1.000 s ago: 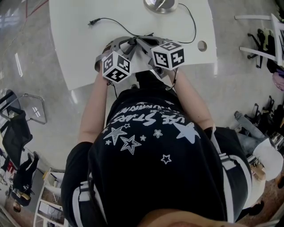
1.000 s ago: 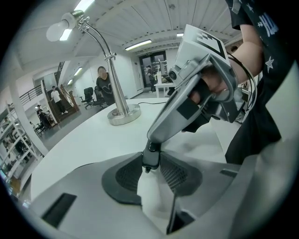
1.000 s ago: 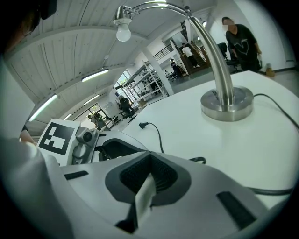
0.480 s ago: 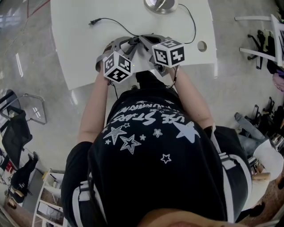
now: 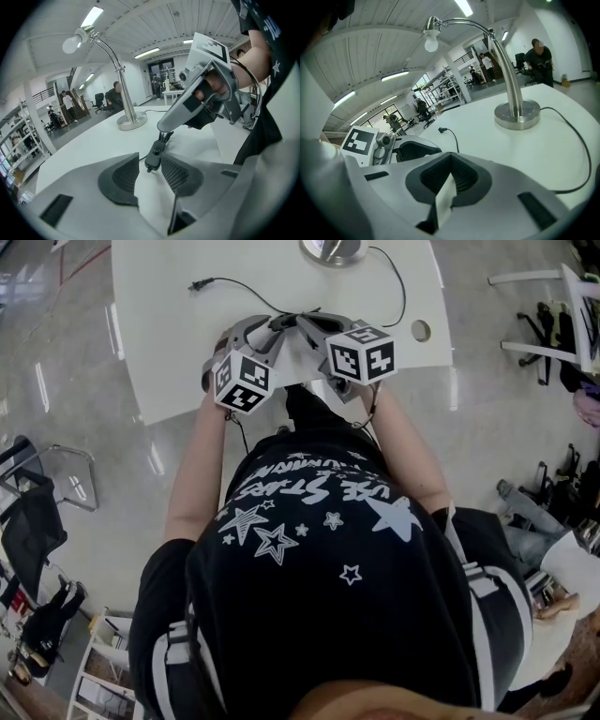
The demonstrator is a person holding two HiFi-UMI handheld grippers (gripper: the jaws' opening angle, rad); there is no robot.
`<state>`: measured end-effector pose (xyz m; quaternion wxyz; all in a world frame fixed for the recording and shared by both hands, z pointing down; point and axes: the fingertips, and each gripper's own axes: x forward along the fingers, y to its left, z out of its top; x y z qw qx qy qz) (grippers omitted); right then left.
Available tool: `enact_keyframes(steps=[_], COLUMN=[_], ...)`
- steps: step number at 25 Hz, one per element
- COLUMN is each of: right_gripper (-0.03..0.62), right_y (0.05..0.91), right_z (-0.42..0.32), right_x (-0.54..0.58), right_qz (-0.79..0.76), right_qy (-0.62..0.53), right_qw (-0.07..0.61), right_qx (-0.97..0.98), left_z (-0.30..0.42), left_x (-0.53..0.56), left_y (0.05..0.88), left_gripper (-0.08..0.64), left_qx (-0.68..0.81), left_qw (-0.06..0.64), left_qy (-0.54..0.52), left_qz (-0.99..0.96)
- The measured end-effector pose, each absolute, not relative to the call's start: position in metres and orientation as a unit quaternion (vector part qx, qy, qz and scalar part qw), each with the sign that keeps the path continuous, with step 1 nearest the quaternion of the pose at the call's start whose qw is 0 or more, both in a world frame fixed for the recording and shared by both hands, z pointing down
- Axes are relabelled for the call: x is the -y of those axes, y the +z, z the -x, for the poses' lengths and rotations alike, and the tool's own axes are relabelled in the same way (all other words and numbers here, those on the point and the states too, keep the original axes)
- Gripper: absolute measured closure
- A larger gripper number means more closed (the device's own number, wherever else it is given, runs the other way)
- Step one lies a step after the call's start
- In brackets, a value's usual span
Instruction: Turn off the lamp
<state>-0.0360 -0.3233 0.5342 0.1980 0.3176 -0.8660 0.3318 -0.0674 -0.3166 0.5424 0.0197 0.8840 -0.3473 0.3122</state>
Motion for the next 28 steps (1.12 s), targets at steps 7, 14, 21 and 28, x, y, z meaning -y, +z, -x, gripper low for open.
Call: enact_keyframes(steps=[7, 14, 21, 28], right_gripper=[0.587, 0.586, 0.587, 0.586], right_y=[0.521, 0.491, 0.477, 0.469], right_z=[0.031, 0.025, 0.006, -0.001], right_x=[0.292, 0.25, 0.202, 0.165], right_qz=[-0.329, -0.352, -0.379, -0.399], right_qy=[0.321, 0.296, 0.284, 0.282], right_qw=[0.188, 0.175, 0.165, 0.158], right_qx=[0.868, 0.87, 0.865, 0.858], left_z=[0.081, 0.079, 0.082, 0.078], left_x=[0.291, 0.24, 0.2, 0.167], left_y=[0.513, 0.475, 0.453, 0.437], left_gripper=[0.422, 0.422, 0.423, 0.423], left_qx=[0.383, 0.4, 0.42, 0.411], left_qw=[0.039, 0.055, 0.049, 0.052], left_qy=[0.258, 0.193, 0.149, 0.11], left_qz=[-0.886, -0.894, -0.894, -0.903])
